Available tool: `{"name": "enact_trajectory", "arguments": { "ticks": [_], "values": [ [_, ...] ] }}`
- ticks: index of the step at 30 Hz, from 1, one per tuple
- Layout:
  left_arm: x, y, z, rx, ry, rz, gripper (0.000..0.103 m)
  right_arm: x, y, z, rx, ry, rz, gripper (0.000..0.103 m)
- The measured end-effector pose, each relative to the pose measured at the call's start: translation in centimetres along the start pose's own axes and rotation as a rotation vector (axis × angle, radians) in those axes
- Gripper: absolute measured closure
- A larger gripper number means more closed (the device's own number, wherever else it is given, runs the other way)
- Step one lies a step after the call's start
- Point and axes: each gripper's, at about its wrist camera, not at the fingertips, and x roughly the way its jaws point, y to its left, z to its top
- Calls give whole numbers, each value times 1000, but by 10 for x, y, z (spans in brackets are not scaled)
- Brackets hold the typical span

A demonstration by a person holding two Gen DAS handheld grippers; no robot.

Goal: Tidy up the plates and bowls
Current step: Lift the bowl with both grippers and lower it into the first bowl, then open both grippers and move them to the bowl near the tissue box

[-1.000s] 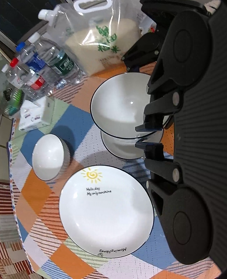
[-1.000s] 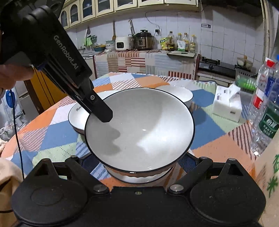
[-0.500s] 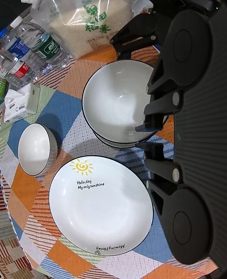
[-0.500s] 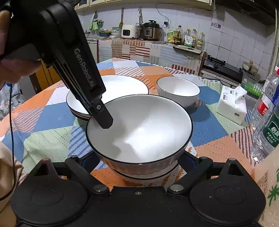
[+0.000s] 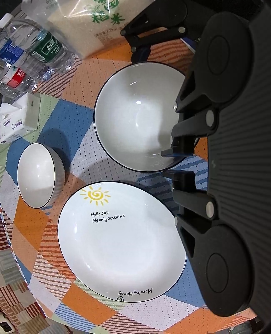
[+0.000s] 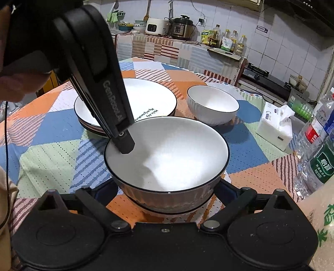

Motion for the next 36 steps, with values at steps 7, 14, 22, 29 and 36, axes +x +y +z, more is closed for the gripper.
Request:
{"name": "enact_trajectory", "arguments": {
  "ticks": [7, 14, 22, 29, 36],
  "values": [
    [5, -2, 0, -3, -9, 8, 92, 3, -3, -2, 16, 8, 7, 0],
    [0, 0, -3, -2, -18, -8, 88, 1, -4, -4, 27, 11, 15, 0],
    [-15, 1, -4, -9, -17, -33, 84, -21, -7, -2, 52, -17, 48, 0],
    [-46, 13, 4, -12, -62, -45, 78, -46, -19, 15, 78, -75, 72, 0],
    [-74, 30, 44, -1, -144, -18, 72, -59, -52, 56, 175, -128, 121, 1]
  ]
}}
